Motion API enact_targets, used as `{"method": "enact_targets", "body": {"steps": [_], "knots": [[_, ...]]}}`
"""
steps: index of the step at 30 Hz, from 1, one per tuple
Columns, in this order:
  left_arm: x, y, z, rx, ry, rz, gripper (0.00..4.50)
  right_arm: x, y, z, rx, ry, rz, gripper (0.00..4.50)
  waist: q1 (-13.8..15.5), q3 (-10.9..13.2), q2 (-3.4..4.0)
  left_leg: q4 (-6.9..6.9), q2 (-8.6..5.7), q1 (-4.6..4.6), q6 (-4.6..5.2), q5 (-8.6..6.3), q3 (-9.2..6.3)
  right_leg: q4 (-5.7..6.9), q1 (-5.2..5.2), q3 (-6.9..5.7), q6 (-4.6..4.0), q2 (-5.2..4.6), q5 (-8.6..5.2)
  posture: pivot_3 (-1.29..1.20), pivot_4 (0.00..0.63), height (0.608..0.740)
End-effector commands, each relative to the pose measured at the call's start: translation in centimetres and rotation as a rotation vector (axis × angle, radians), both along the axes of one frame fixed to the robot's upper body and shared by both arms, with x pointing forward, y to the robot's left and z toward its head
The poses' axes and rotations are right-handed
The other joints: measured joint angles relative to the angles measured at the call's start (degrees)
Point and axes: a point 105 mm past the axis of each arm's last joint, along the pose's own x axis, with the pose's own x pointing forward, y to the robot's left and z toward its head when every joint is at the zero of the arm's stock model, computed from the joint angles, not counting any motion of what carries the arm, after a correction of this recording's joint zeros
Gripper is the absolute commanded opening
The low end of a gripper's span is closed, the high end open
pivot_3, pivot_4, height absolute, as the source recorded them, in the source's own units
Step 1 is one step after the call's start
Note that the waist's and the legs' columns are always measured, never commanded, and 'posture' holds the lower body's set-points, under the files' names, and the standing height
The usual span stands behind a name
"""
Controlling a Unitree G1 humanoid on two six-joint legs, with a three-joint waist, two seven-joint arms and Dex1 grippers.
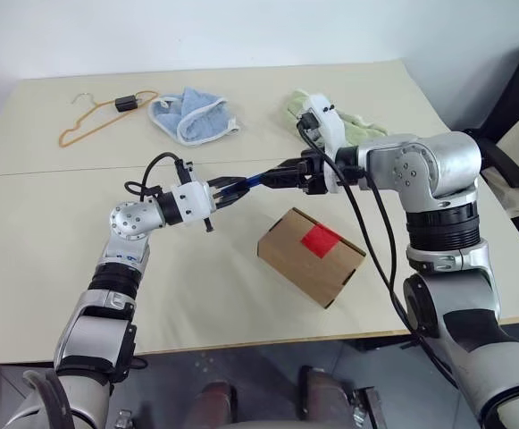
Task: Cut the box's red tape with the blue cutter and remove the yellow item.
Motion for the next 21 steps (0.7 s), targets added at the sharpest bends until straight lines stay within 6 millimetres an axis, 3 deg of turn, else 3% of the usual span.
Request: {"method": "enact_targets", "body": {"steps": [1, 4, 8, 11, 15, 18, 21], "knots": [[-0.5, -0.2, 1.8, -0.020, -0.072, -0.026, 0.72, -0.3, 0.3, 1.8, 0.010, -0.064, 0.031, 1.20, 0.00, 0.00, 0.00, 0.00, 0.00, 0.00, 0.00, 0.00, 0.00, 0.00, 0.00, 0.00, 0.00, 0.00, 0.00, 0.00, 0.150, 0.740], [-0.4, -0.2, 1.8, -0.021, -0.073, -0.024, 0.72, -0.3, 0.4, 1.8, 0.004, -0.065, 0.037, 0.19, 0.01, 0.00, 0.00, 0.00, 0.00, 0.00, 0.00, 0.00, 0.00, 0.00, 0.00, 0.00, 0.00, 0.00, 0.00, 0.00, 0.150, 0.740], [-0.1, 0.0, 1.9, -0.040, -0.039, -0.004, 0.72, -0.4, 0.3, 1.9, -0.001, -0.073, 0.041, 0.15, 0.03, 0.00, 0.00, 0.01, 0.00, -0.01, 0.00, 0.00, -0.02, 0.00, 0.00, -0.01, 0.00, 0.00, 0.00, 0.00, 0.150, 0.740], [1.3, 1.0, 2.3, -0.134, 0.100, 0.063, 1.41, -0.6, -0.2, 2.7, 0.006, -0.107, 0.032, 0.15, 0.06, 0.00, 0.00, 0.02, 0.00, -0.03, 0.00, 0.00, -0.03, 0.01, 0.00, -0.01, 0.00, 0.00, 0.00, 0.00, 0.150, 0.740], [2.2, 3.1, 3.0, -0.175, 0.160, 0.154, 2.54, -0.6, -1.7, 4.2, 0.026, -0.153, -0.016, 0.15, 0.05, 0.00, 0.00, 0.04, 0.00, -0.05, 0.00, 0.00, -0.04, 0.00, 0.00, -0.02, 0.01, 0.00, 0.01, 0.00, 0.150, 0.740], [2.3, 5.2, 3.8, -0.187, 0.193, 0.188, 3.34, -0.7, -3.0, 5.2, 0.036, -0.189, -0.056, 0.15, 0.00, 0.01, -0.01, 0.03, 0.00, -0.07, 0.00, 0.00, -0.04, 0.00, -0.03, -0.02, 0.01, 0.00, 0.01, 0.00, 0.150, 0.740], [2.6, 7.8, 4.4, -0.193, 0.339, 0.242, 4.19, -1.1, -5.2, 6.2, 0.047, -0.223, -0.124, 0.15, -0.01, 0.01, -0.02, 0.02, 0.00, -0.08, 0.00, 0.00, -0.04, 0.00, -0.04, -0.02, 0.01, 0.00, 0.01, 0.00, 0.150, 0.740]]}}
